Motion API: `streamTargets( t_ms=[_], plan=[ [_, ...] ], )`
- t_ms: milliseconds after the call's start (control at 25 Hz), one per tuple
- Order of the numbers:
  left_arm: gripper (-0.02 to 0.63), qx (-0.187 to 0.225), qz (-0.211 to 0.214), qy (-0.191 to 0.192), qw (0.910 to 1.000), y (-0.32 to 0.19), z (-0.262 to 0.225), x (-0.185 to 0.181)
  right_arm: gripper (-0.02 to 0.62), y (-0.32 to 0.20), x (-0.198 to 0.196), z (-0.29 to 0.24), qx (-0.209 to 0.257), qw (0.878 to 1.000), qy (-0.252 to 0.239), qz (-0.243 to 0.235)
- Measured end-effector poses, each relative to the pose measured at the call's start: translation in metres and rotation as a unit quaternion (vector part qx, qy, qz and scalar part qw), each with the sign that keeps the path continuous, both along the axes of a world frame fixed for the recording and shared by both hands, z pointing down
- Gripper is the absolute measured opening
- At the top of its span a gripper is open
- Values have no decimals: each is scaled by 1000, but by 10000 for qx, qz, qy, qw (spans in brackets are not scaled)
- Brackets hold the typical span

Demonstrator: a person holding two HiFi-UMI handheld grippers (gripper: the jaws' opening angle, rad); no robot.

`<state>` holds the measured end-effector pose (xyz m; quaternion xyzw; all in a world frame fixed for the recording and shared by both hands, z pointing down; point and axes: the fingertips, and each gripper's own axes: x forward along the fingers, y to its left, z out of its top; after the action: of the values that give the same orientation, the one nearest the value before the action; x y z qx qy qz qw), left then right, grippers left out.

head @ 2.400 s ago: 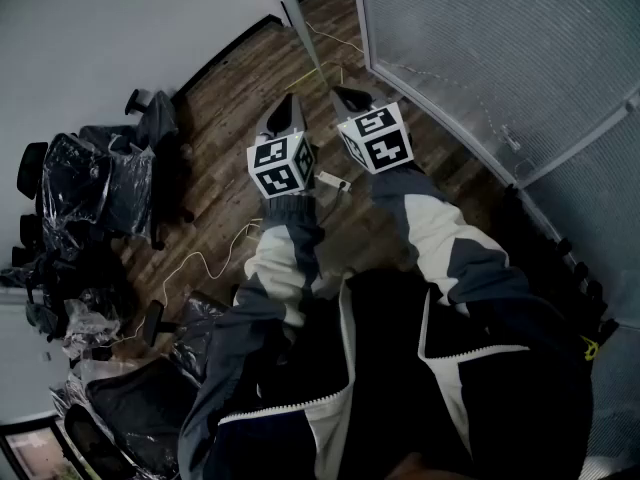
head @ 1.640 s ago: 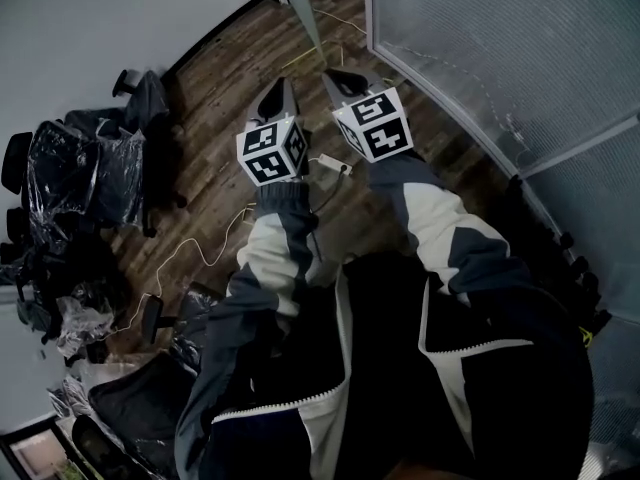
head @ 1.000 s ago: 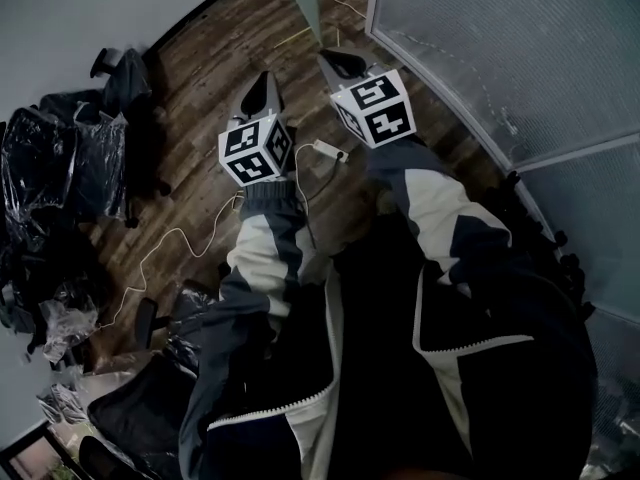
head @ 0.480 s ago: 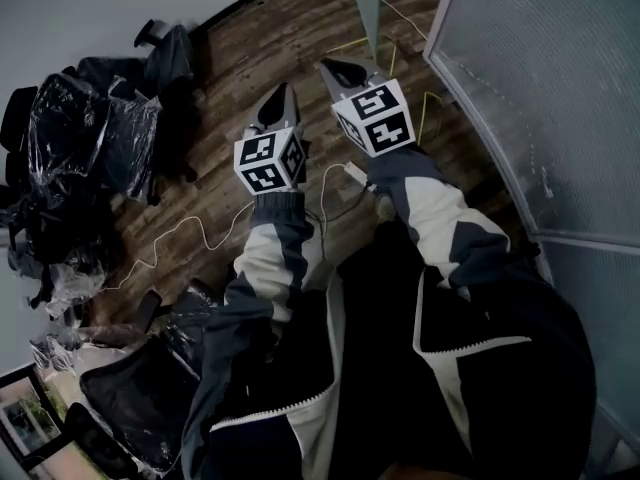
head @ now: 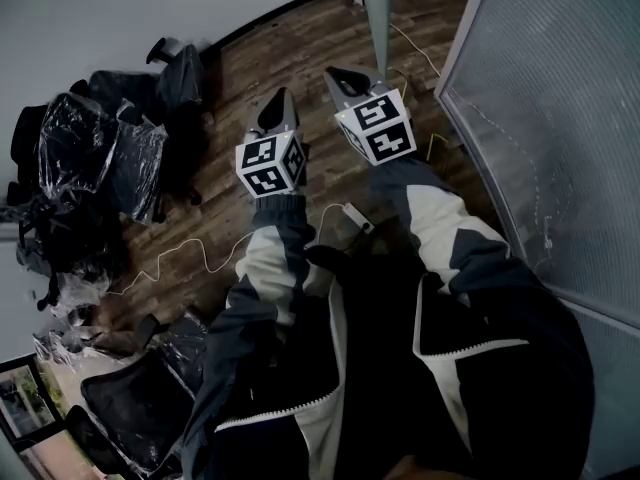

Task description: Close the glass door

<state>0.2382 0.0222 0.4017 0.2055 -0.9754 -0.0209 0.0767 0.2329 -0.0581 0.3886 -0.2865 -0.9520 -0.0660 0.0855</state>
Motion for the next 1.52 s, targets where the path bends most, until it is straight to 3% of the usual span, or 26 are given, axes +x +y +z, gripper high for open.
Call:
streamTargets(
  t_ms=[480,800,1040,1240,1520],
  plan=[
    [2,110,-59,-18,9999,25,12,-123,5,21,-114,14,211,9998,34,5],
    [2,263,250,86,9993,82,27,-262,5,59,-239,32,429,9971,232,586],
    [2,62,429,64,9990,141,26,-354,6,101,-330,26,409,9933,276,1043],
    [2,116,585,43,9982,163,26,-395,5,123,-374,29,442,9916,306,1173],
    [2,365,959,40,9947,138,22,-441,6,126,-437,17,523,9914,178,1186]
  ],
)
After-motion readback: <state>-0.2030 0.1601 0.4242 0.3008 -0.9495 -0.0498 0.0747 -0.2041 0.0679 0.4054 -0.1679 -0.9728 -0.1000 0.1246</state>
